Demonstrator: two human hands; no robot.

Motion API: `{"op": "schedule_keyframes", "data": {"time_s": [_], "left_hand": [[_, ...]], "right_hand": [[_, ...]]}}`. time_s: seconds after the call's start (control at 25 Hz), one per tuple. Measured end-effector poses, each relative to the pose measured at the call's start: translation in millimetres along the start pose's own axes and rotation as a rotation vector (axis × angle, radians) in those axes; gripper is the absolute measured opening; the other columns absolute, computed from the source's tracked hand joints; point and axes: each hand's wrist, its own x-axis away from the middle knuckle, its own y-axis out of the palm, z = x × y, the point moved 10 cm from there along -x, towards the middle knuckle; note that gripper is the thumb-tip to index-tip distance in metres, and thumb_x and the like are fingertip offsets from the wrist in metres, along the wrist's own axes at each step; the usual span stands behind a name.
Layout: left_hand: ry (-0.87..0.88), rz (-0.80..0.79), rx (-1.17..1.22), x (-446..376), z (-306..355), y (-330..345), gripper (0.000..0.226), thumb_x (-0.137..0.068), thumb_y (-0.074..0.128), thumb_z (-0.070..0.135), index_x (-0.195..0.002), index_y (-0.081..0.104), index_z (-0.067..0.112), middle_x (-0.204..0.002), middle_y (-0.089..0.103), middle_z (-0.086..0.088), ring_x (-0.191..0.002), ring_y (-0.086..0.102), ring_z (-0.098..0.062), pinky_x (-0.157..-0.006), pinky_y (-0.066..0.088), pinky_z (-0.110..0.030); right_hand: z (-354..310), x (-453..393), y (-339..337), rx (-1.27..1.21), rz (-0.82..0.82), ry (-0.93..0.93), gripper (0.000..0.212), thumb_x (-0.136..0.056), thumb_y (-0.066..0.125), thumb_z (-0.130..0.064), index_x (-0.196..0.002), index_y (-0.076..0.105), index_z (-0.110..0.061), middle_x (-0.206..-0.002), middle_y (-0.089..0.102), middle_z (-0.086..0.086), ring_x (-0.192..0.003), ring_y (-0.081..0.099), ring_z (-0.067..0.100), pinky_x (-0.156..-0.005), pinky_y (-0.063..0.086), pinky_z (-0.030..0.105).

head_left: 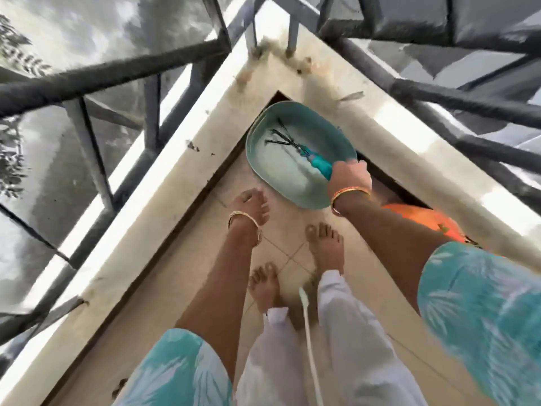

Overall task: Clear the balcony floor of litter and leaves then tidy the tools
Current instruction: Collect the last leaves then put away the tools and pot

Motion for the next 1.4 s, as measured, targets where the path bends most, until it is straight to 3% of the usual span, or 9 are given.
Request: {"op": "schedule_keyframes", "data": {"time_s": [0.16, 0.24, 0.48, 0.6, 0.88, 1.0, 1.12, 1.24, 1.4], "left_hand": [[-0.021, -0.002, -0.031, -52, -9, 29, 0.006, -0.093, 0.059, 0.017, -0.092, 0.053, 0.018, -0.068, 0.053, -0.001, -0.048, 0.044, -0.012, -0.041, 0.037, -0.015], [-0.002, 0.024, -0.086, -68, -13, 35, 0.011, -0.091, 0.063, 0.020, -0.097, 0.054, 0.019, -0.071, 0.058, -0.003, -0.050, 0.049, -0.014, -0.052, 0.042, -0.022], [0.041, 0.093, -0.250, -94, -22, 30, 0.015, -0.085, 0.069, 0.023, -0.073, 0.061, 0.019, -0.090, 0.072, -0.015, -0.079, 0.070, -0.029, -0.081, 0.057, -0.046], [0.012, 0.096, -0.235, -87, -17, 28, 0.014, -0.085, 0.070, 0.021, -0.097, 0.067, 0.014, -0.094, 0.072, -0.011, -0.078, 0.070, -0.025, -0.083, 0.057, -0.041], [-0.087, 0.121, -0.125, -78, -29, 18, 0.014, -0.084, 0.071, 0.007, -0.092, 0.061, 0.013, -0.091, 0.070, -0.014, -0.084, 0.070, -0.031, -0.085, 0.056, -0.042], [-0.004, 0.153, -0.115, -78, -17, 16, 0.014, -0.084, 0.070, 0.007, -0.098, 0.068, 0.006, -0.088, 0.071, -0.011, -0.081, 0.071, -0.027, -0.083, 0.057, -0.039], [0.026, 0.205, -0.125, -74, -6, 19, 0.016, -0.084, 0.068, 0.006, -0.100, 0.071, 0.004, -0.080, 0.070, -0.006, -0.075, 0.072, -0.022, -0.078, 0.059, -0.036], [0.050, 0.286, -0.143, -67, -1, 17, 0.013, -0.082, 0.067, 0.004, -0.094, 0.074, 0.005, -0.072, 0.068, -0.005, -0.070, 0.071, -0.022, -0.074, 0.060, -0.036], [-0.002, 0.275, -0.112, -75, -9, 17, 0.014, -0.080, 0.070, 0.004, -0.092, 0.074, 0.008, -0.083, 0.072, -0.008, -0.077, 0.071, -0.026, -0.078, 0.059, -0.040]], "right_hand": [[-6, -54, 29, 0.028, -0.103, 0.037, 0.035, -0.097, 0.037, -0.008, -0.126, 0.053, -0.001, -0.126, 0.051, 0.020, -0.122, 0.045, 0.036, -0.092, 0.044, 0.041], [-12, -63, 42, 0.076, -0.115, 0.022, 0.035, -0.096, 0.036, -0.004, -0.126, 0.053, 0.000, -0.126, 0.052, 0.021, -0.125, 0.041, 0.037, -0.092, 0.044, 0.042], [-24, -73, 52, 0.184, -0.093, -0.024, 0.035, -0.099, 0.030, -0.009, -0.122, 0.056, -0.002, -0.119, 0.059, 0.022, -0.122, 0.041, 0.038, -0.088, 0.045, 0.041], [-24, -69, 51, 0.193, -0.110, -0.024, 0.032, -0.097, 0.036, -0.006, -0.122, 0.056, -0.004, -0.116, 0.060, 0.020, -0.116, 0.047, 0.036, -0.085, 0.047, 0.040], [-19, -48, 46, 0.050, -0.182, 0.093, 0.031, -0.097, 0.038, -0.009, -0.123, 0.054, -0.004, -0.114, 0.059, 0.018, -0.119, 0.043, 0.036, -0.087, 0.045, 0.037], [-16, -45, 54, 0.037, -0.263, 0.116, 0.033, -0.096, 0.043, -0.014, -0.127, 0.051, -0.005, -0.117, 0.057, 0.015, -0.117, 0.046, 0.035, -0.089, 0.045, 0.037], [-16, -49, 53, 0.006, -0.336, 0.097, 0.029, -0.092, 0.051, -0.019, -0.117, 0.055, -0.004, -0.109, 0.059, 0.014, -0.104, 0.055, 0.031, -0.082, 0.047, 0.037], [-20, -43, 54, -0.104, -0.494, 0.092, 0.016, -0.087, 0.056, -0.021, -0.095, 0.049, -0.009, -0.086, 0.052, 0.007, -0.074, 0.053, 0.021, -0.062, 0.043, 0.028], [-7, -35, 43, -0.144, -0.495, 0.118, 0.019, -0.088, 0.053, -0.020, -0.102, 0.056, -0.007, -0.069, 0.046, 0.003, -0.061, 0.045, 0.015, -0.053, 0.036, 0.026]]}}
